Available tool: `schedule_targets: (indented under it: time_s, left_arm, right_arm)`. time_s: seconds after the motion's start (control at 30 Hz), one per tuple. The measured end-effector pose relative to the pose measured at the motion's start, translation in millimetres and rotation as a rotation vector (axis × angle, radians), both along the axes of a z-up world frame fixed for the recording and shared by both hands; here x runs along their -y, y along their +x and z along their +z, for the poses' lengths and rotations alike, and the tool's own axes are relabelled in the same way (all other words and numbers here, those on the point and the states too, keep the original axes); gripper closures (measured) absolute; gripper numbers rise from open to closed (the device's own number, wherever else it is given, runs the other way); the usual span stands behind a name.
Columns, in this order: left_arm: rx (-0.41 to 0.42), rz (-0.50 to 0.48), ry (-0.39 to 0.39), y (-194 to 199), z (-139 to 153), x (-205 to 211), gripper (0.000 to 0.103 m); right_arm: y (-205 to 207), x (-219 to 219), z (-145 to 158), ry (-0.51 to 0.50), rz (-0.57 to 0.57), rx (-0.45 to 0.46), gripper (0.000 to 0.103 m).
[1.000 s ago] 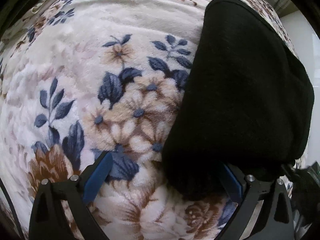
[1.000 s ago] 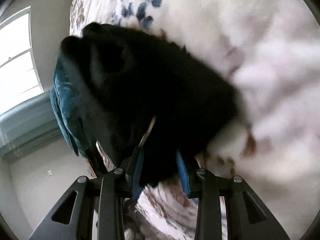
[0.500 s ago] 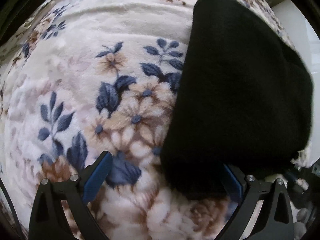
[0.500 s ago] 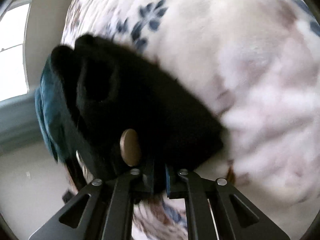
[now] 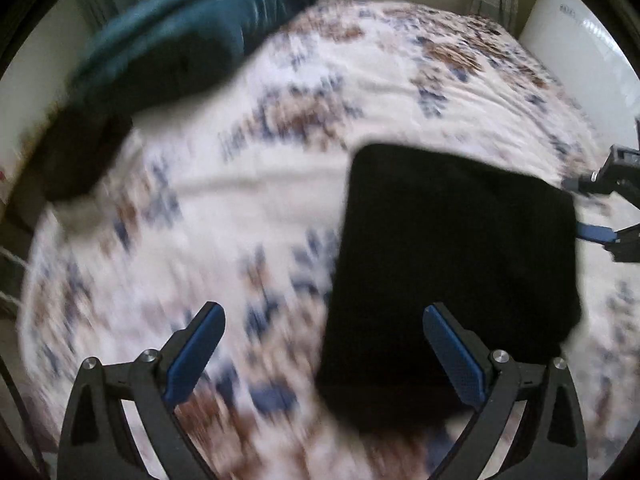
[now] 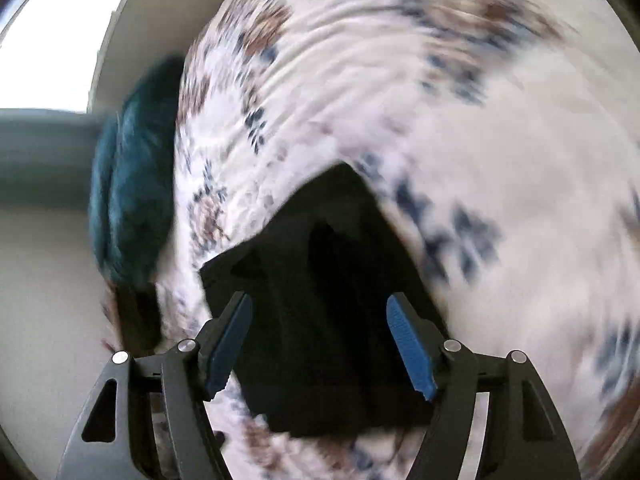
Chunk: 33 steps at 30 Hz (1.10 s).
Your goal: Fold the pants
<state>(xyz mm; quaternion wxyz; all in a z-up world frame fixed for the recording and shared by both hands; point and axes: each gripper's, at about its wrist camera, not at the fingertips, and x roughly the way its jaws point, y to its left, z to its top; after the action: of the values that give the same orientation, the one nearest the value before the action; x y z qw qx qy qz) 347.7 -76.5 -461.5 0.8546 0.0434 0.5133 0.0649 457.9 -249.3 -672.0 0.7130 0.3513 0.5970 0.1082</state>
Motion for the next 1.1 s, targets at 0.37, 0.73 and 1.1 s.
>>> schedule_targets:
  time_s: [0.37, 0.73, 1.1]
  left_arm:
    - [-0.139, -0.008, -0.088, 41, -51, 5, 0.0]
    - [-0.099, 0.041, -0.422, 43, 2, -36, 0.0]
    - [-0.34, 0.017, -0.656, 91, -69, -63, 0.0]
  right_arm:
    - [63, -31, -3, -0.298, 0.139, 0.029, 0.073]
    - [31, 29, 1, -0.028, 0.044, 0.014, 0.019]
    - [-20, 2, -55, 0.082, 0.152, -0.049, 0.01]
